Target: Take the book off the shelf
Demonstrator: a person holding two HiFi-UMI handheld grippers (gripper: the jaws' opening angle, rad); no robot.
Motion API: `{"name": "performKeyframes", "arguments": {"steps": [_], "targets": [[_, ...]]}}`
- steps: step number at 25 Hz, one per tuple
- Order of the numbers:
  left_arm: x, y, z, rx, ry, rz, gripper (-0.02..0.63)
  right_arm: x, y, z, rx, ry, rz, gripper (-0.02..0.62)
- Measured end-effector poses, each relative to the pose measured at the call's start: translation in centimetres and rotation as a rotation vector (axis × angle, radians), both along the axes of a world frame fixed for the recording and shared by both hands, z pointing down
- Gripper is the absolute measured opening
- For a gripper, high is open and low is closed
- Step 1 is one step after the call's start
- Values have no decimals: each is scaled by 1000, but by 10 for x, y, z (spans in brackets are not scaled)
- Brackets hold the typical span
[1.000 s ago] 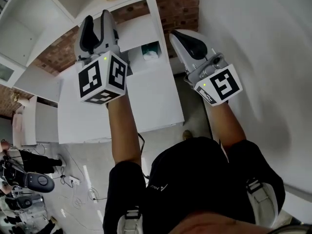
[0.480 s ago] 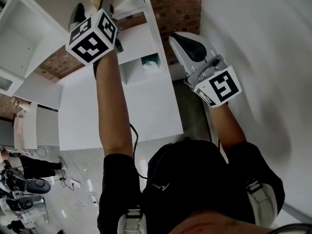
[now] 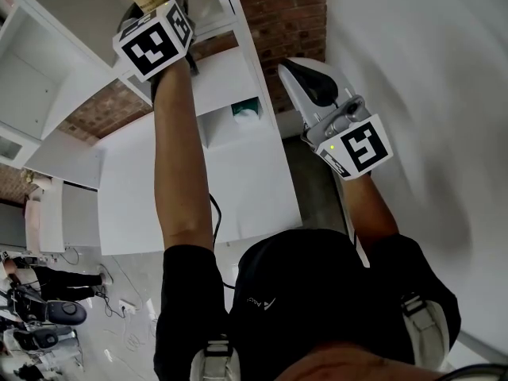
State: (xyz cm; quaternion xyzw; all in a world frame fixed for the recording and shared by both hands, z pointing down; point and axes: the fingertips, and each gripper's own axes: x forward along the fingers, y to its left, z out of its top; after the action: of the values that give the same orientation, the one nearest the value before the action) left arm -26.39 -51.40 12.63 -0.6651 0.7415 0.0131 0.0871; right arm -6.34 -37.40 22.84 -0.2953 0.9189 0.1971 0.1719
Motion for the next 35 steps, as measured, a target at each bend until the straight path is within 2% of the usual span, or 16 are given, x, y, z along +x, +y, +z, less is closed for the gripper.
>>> {"name": "performKeyframes", "arguments": {"steps": [3, 7, 14, 22, 29, 35], "targets": [[-2, 0, 0, -4, -13, -25, 244, 3, -2, 0, -3, -8, 3, 2], [-5, 1, -2, 5, 11, -31, 206, 1, -5, 1, -9, -15, -5, 2], [-6, 30, -12, 88, 53, -23, 193, 2, 3, -2, -7, -19, -10, 2], [9, 105, -19, 218, 82, 61, 193, 0, 23, -6, 4, -21, -25, 2], [26, 191, 2, 318, 97, 157, 193, -9, 41, -2, 1, -9, -44, 2], [37, 246, 33, 333, 130, 189, 193, -16, 57, 3, -6, -20, -61, 2]]}}
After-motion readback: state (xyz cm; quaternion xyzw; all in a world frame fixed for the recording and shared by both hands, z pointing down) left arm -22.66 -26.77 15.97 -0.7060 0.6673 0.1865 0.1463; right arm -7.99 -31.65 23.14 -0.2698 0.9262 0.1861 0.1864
